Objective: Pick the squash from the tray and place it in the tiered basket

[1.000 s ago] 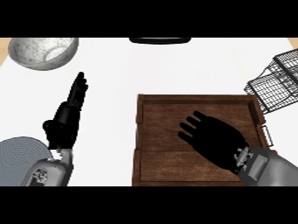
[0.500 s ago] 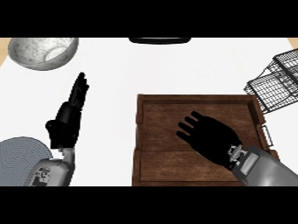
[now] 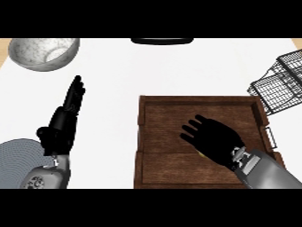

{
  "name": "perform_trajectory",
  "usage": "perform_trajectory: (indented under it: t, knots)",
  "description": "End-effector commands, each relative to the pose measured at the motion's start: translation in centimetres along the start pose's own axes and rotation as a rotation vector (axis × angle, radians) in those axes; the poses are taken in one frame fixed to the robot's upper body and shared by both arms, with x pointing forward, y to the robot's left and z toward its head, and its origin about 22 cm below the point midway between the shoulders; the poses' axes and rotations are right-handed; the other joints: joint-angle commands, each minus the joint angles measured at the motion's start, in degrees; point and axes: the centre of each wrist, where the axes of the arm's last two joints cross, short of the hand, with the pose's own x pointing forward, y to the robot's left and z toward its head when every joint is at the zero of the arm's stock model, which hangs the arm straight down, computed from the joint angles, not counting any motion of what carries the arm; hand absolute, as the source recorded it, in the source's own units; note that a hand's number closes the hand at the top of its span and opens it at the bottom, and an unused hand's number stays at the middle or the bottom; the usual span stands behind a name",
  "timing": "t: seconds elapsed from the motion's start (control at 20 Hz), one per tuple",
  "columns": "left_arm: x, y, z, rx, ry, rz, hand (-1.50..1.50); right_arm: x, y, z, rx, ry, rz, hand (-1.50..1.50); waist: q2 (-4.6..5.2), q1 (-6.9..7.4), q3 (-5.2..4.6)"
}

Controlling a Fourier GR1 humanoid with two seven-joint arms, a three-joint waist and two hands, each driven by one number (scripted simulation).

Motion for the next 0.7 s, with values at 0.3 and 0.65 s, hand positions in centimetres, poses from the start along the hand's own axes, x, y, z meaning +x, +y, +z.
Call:
perform_trajectory:
  t: [0.3,0.65]
  knots:
    - [-1.4,-1.4,0.8,-0.006,-0.009,0.0,0.0,0.2,2.0,-2.4,-0.163,-0.041,0.077,1.5,0.11,0.36,0.01]
    - [-1.0,-0.9,-1.4,-0.002,-0.003,-0.003,0.0,0.6,4.5,-2.3,-0.253,-0.03,0.137,1.5,0.05,-0.25,0.0]
